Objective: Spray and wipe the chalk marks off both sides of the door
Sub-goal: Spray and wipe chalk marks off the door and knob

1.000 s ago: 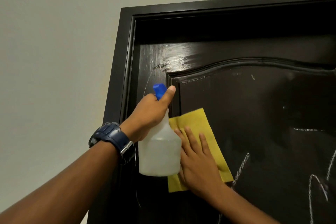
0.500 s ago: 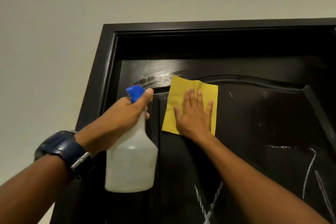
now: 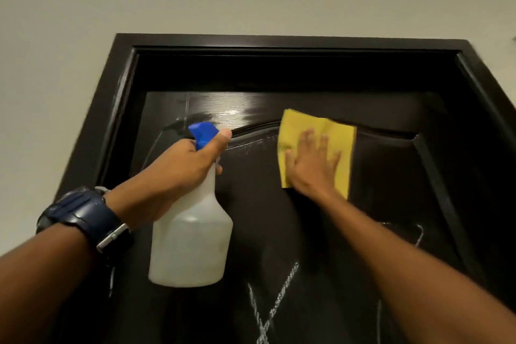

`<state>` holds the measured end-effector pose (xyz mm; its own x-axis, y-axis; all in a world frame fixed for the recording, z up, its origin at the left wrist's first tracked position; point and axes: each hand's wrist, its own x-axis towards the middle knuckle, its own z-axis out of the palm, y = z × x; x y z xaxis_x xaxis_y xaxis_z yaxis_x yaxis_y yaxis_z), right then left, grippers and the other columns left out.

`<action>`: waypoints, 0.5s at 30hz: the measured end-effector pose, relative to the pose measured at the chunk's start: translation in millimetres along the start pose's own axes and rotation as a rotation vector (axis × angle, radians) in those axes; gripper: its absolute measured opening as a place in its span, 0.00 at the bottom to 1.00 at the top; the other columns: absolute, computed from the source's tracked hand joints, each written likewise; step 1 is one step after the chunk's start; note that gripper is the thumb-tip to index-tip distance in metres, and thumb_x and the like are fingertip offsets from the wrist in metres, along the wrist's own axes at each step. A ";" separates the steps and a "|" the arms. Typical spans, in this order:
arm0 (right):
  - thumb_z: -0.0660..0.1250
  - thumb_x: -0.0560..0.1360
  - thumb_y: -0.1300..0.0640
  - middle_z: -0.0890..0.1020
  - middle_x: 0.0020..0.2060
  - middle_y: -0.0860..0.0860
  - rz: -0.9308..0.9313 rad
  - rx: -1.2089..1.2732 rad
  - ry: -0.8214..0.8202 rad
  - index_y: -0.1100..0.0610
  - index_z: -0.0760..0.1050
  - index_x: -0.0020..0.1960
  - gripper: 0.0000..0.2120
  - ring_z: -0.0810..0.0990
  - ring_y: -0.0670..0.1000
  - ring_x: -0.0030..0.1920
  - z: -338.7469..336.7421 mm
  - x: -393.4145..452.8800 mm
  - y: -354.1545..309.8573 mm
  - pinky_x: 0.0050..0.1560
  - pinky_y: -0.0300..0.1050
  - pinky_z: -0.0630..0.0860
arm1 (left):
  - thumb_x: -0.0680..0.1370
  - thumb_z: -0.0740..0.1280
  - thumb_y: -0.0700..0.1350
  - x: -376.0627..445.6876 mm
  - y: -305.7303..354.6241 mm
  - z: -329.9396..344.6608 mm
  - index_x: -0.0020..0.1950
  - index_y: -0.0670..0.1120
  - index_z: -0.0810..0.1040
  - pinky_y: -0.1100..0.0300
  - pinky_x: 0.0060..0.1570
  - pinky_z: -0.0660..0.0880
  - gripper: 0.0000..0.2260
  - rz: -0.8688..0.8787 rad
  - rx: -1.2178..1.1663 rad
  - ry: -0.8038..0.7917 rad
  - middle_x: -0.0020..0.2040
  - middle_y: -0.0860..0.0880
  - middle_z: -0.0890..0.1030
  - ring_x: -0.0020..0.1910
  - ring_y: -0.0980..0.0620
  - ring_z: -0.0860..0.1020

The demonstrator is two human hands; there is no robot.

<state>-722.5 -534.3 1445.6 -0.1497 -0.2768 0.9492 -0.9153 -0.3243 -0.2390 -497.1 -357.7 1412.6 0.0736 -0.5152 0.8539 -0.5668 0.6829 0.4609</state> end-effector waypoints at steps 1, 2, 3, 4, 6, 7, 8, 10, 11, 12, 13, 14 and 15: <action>0.45 0.84 0.40 0.42 0.82 0.49 -0.065 -0.007 -0.015 0.53 0.43 0.83 0.32 0.37 0.57 0.81 3.7 -4.3 -4.3 0.74 0.68 0.36 | 0.74 0.59 0.70 1.6 -0.6 12.3 0.46 0.42 0.81 0.58 0.37 0.73 0.31 0.004 -0.010 -0.009 0.41 0.46 0.84 0.34 0.51 0.78; 0.44 0.84 0.39 0.41 0.82 0.48 -0.095 -0.011 -0.024 0.52 0.42 0.83 0.32 0.36 0.56 0.80 2.6 -4.1 -1.3 0.75 0.67 0.35 | 0.73 0.59 0.71 2.8 -1.4 26.3 0.47 0.42 0.81 0.58 0.39 0.74 0.32 0.010 -0.023 -0.021 0.42 0.46 0.84 0.35 0.52 0.79; 0.44 0.84 0.39 0.41 0.82 0.48 -0.101 -0.013 -0.023 0.52 0.42 0.83 0.32 0.36 0.55 0.80 -0.9 0.1 8.0 0.75 0.66 0.35 | 0.73 0.59 0.71 3.2 -2.2 40.9 0.47 0.42 0.81 0.58 0.40 0.74 0.32 0.009 -0.037 -0.032 0.42 0.46 0.85 0.36 0.52 0.79; 0.44 0.84 0.39 0.42 0.82 0.49 -0.079 -0.016 -0.011 0.52 0.43 0.83 0.33 0.37 0.54 0.81 -6.4 6.1 21.3 0.76 0.65 0.35 | 0.73 0.59 0.71 1.8 -2.5 55.1 0.47 0.43 0.81 0.58 0.42 0.74 0.31 0.000 -0.054 -0.042 0.42 0.46 0.85 0.36 0.52 0.79; 0.44 0.84 0.39 0.44 0.82 0.50 0.040 0.005 0.027 0.54 0.44 0.83 0.33 0.39 0.54 0.81 -20.1 21.1 57.8 0.77 0.65 0.37 | 0.74 0.59 0.69 -4.0 -0.3 82.4 0.48 0.43 0.81 0.56 0.44 0.74 0.29 -0.023 -0.089 -0.058 0.42 0.47 0.84 0.38 0.50 0.80; 0.43 0.84 0.39 0.44 0.82 0.50 0.112 0.018 0.032 0.55 0.44 0.83 0.33 0.39 0.54 0.81 -27.7 27.1 79.4 0.77 0.65 0.37 | 0.75 0.59 0.69 -7.6 0.6 95.6 0.50 0.44 0.81 0.55 0.45 0.75 0.29 -0.025 -0.103 -0.062 0.42 0.47 0.84 0.40 0.50 0.80; 0.43 0.84 0.38 0.44 0.82 0.50 0.163 0.020 0.036 0.55 0.44 0.83 0.33 0.39 0.54 0.81 -33.7 30.2 102.4 0.77 0.65 0.37 | 0.75 0.59 0.69 -11.4 1.4 108.7 0.50 0.44 0.82 0.54 0.47 0.75 0.29 -0.017 -0.118 -0.069 0.42 0.47 0.84 0.41 0.50 0.80; 0.43 0.83 0.37 0.43 0.82 0.50 0.193 0.011 0.045 0.55 0.43 0.83 0.34 0.39 0.54 0.81 -42.2 27.0 149.3 0.78 0.64 0.37 | 0.74 0.59 0.70 -18.4 1.6 135.8 0.50 0.44 0.83 0.55 0.47 0.75 0.31 -0.010 -0.146 -0.080 0.43 0.46 0.84 0.40 0.50 0.80; 0.43 0.83 0.37 0.44 0.82 0.50 0.179 0.016 0.045 0.55 0.43 0.83 0.34 0.39 0.53 0.81 -44.5 19.9 172.9 0.78 0.63 0.38 | 0.73 0.59 0.71 -22.2 2.2 149.7 0.49 0.44 0.83 0.55 0.46 0.75 0.32 -0.013 -0.154 -0.087 0.43 0.46 0.85 0.39 0.50 0.80; 0.44 0.84 0.38 0.44 0.82 0.49 0.145 0.026 0.041 0.54 0.43 0.83 0.34 0.39 0.53 0.81 -45.9 10.1 194.9 0.79 0.61 0.38 | 0.73 0.58 0.72 -25.7 2.7 163.7 0.49 0.44 0.83 0.55 0.45 0.76 0.32 -0.019 -0.160 -0.095 0.43 0.45 0.85 0.38 0.50 0.80; 0.45 0.84 0.39 0.43 0.82 0.49 0.095 0.041 0.034 0.54 0.42 0.82 0.33 0.39 0.52 0.81 -45.6 -0.9 214.6 0.79 0.59 0.38 | 0.73 0.58 0.72 -27.9 3.8 177.7 0.49 0.43 0.83 0.55 0.45 0.76 0.33 -0.027 -0.166 -0.107 0.43 0.44 0.85 0.38 0.50 0.79; 0.45 0.84 0.39 0.43 0.82 0.49 0.040 0.054 0.016 0.54 0.41 0.82 0.33 0.39 0.52 0.81 -45.3 -13.5 231.3 0.79 0.57 0.38 | 0.74 0.59 0.72 -30.3 6.3 191.5 0.48 0.42 0.83 0.55 0.44 0.76 0.33 -0.033 -0.173 -0.115 0.43 0.43 0.84 0.36 0.51 0.79; 0.45 0.83 0.38 0.42 0.82 0.49 -0.009 0.065 -0.012 0.53 0.40 0.82 0.34 0.39 0.51 0.81 -45.0 -27.4 246.0 0.79 0.54 0.36 | 0.75 0.59 0.71 -32.3 9.4 205.5 0.47 0.40 0.82 0.56 0.42 0.75 0.33 -0.037 -0.177 -0.118 0.43 0.43 0.84 0.35 0.51 0.78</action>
<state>-960.4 -565.8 1370.0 -0.1365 -0.2844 0.9489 -0.8902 -0.3852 -0.2435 -673.4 -441.1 1339.7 -0.0109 -0.5915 0.8062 -0.4117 0.7374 0.5355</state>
